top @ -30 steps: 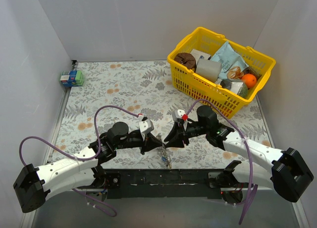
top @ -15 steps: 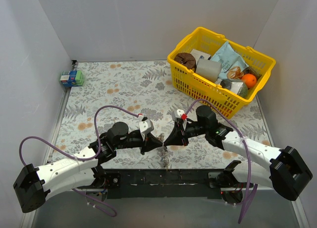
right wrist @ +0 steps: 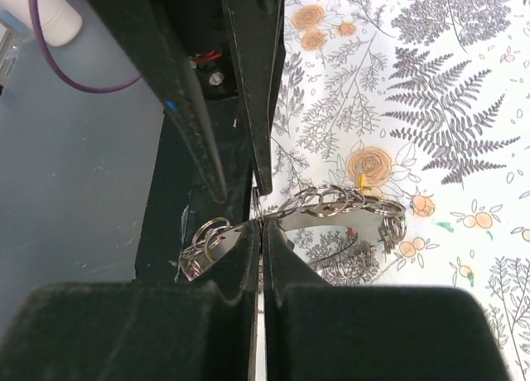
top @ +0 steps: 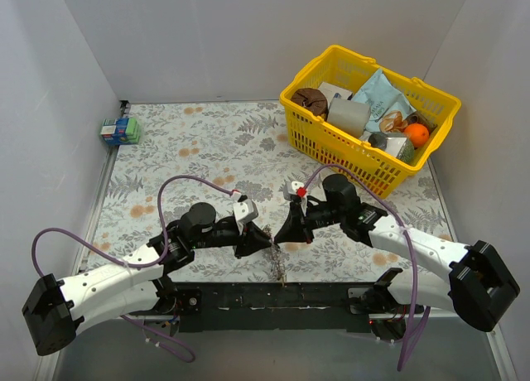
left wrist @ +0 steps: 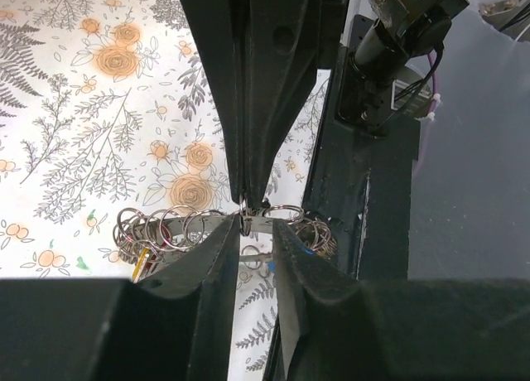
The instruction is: Put the keys on the keyring
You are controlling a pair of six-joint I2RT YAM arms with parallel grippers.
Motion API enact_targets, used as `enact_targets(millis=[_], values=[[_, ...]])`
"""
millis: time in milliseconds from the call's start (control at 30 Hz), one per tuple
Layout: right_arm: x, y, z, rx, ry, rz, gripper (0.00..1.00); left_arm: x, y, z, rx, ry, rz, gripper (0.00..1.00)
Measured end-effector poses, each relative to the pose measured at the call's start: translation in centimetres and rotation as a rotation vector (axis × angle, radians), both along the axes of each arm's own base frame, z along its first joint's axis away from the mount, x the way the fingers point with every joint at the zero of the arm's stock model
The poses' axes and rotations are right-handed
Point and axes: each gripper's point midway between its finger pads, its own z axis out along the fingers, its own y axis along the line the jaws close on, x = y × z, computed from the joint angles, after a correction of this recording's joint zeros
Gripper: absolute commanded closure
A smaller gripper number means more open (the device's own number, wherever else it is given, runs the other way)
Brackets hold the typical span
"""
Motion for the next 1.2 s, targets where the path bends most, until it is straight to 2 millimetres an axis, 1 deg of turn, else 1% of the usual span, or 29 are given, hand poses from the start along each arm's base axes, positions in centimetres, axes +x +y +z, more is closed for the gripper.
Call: enact_targets(millis=[200, 267, 367, 500, 733, 900, 1033, 1200], values=[[0.9, -0.3, -0.4, -0.070, 0.007, -0.056, 0.99, 0.1, 0.1, 1.1, 0.031, -0.018, -0.009, 0.66], [1.4, -0.3, -0.3, -0.094, 0.003, -0.081, 0.99, 0.2, 0.1, 1.3, 0.040, -0.029, -0.014, 0.60], [2.0, -0.5, -0.3, -0.133, -0.002, -0.120, 0.99, 0.2, 0.3, 1.1, 0.065, -0.044, -0.023, 0.51], [2.7, -1.1, -0.8, -0.197, -0.004, -0.166, 0.99, 0.2, 0.3, 0.4, 0.106, -0.041, -0.036, 0.49], [3.4, -2.2, -1.5, -0.286, 0.009, -0.242, 0.99, 1.0, -0.9, -1.1, 0.163, -0.005, -0.052, 0.47], [3.1, -3.8, -3.1, -0.382, 0.055, -0.303, 0.99, 1.4, -1.7, -2.4, 0.179, 0.013, -0.064, 0.46], [2.3, -5.1, -4.1, -0.434, 0.081, -0.323, 0.99, 1.6, -2.5, -1.7, 0.141, -0.019, -0.087, 0.47], [1.9, -5.5, -3.6, -0.417, 0.068, -0.322, 0.99, 1.4, -3.4, -0.2, 0.060, -0.105, -0.144, 0.46]])
